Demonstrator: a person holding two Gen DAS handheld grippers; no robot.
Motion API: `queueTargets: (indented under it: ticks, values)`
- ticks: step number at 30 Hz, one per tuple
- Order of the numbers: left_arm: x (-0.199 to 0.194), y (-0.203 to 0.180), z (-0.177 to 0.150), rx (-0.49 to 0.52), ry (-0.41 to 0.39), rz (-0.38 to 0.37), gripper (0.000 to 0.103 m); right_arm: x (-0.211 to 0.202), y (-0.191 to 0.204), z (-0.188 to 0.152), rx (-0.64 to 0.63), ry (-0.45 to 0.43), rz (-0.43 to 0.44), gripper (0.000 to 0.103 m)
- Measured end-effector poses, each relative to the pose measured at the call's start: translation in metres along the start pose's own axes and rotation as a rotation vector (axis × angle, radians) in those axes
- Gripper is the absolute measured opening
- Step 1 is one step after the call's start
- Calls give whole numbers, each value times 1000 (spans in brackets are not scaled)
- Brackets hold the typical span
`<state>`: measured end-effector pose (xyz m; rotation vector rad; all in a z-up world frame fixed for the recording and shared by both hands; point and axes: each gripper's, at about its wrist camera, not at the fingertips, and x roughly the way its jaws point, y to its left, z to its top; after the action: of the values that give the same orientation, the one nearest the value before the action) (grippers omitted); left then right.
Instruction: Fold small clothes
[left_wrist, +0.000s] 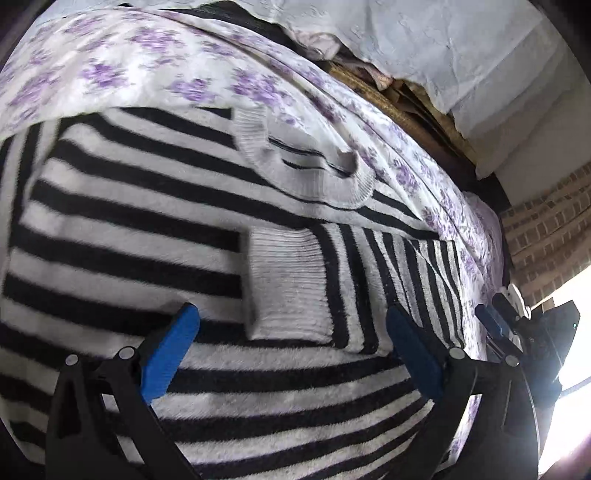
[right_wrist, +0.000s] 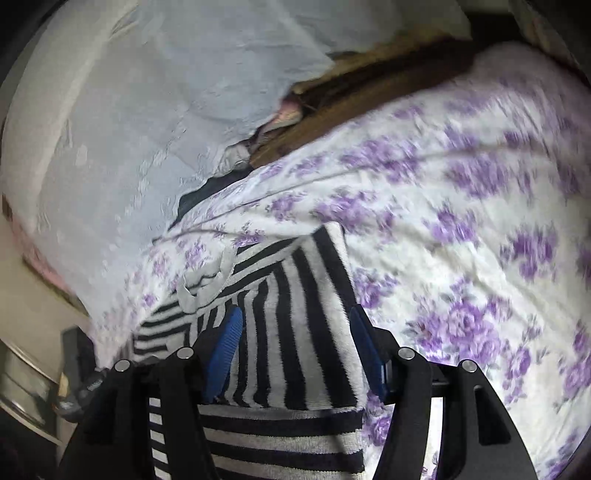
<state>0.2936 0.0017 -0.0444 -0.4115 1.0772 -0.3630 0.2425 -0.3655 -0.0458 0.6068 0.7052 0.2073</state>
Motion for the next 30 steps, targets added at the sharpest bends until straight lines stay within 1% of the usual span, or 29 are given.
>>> queueTargets:
  ticks: [1, 2, 3, 4, 5, 6, 7, 8, 9, 11, 13, 16, 19, 21, 22, 23, 24, 25, 26, 27, 28, 29, 30]
  values:
    - [3, -6, 1, 23, 1, -3, 93, 0, -4, -1, 21, -10, 13, 61]
    - [8, -13, 3, 52, 7, -6, 79, 0, -7, -1, 28, -26, 12, 61]
    - [12, -18, 5, 66, 14, 0, 69, 1, -8, -2, 30, -33, 10, 61]
    - [16, -20, 6, 70, 16, 4, 55, 3, -10, -3, 34, -37, 5, 61]
    - [19, -20, 7, 69, 16, -2, 34, 6, -12, -3, 38, -36, -1, 61]
    - [21, -18, 8, 63, 18, -7, 21, 7, -13, -3, 42, -33, -6, 61]
    - [19, -12, 8, 42, 20, -26, 17, 8, -15, -3, 50, -30, -8, 61]
    - [17, -9, 8, 22, 10, -40, 17, 9, -16, -3, 55, -28, -7, 61]
    - [11, -5, 7, 12, -10, -35, 16, 9, -17, -3, 58, -29, -3, 61]
    - [-1, -3, 6, 28, -47, -3, 16, 6, -13, -3, 50, -36, 6, 61]
    - [-13, 1, 6, 39, -72, 5, 16, 4, -4, -3, 27, -44, 19, 61]
    - [-19, 9, 2, 44, -88, 88, 17, 11, 17, -4, -38, -30, 14, 61]
    - [-12, 20, -2, 57, -89, 167, 27, 24, 39, -5, -108, -12, -23, 61]
    - [-12, 25, -3, 50, -103, 144, 29, 35, 50, -3, -153, -4, -48, 61]
    - [-12, 24, -3, 51, -105, 135, 39, 45, 54, -1, -185, 15, -69, 59]
    - [-11, 22, -3, 64, -106, 119, 54, 58, 55, -1, -215, 43, -107, 56]
    - [-10, 20, -4, 78, -111, 111, 61, 68, 52, 0, -231, 62, -144, 53]
    - [-8, 16, -6, 97, -118, 119, 68, 79, 46, 0, -240, 81, -194, 45]
    - [-5, 10, -8, 132, -124, 150, 71, 92, 34, 1, -256, 88, -270, 30]
    - [-3, 6, -10, 160, -123, 172, 72, 94, 28, 1, -273, 67, -296, 23]
    - [-1, 2, -11, 183, -122, 188, 75, 92, 25, 3, -268, 72, -284, 20]
    - [1, -2, -12, 202, -124, 207, 77, 89, 25, 5, -263, 79, -284, 20]
    - [1, -3, -12, 210, -126, 218, 77, 86, 26, 5, -271, 69, -296, 20]
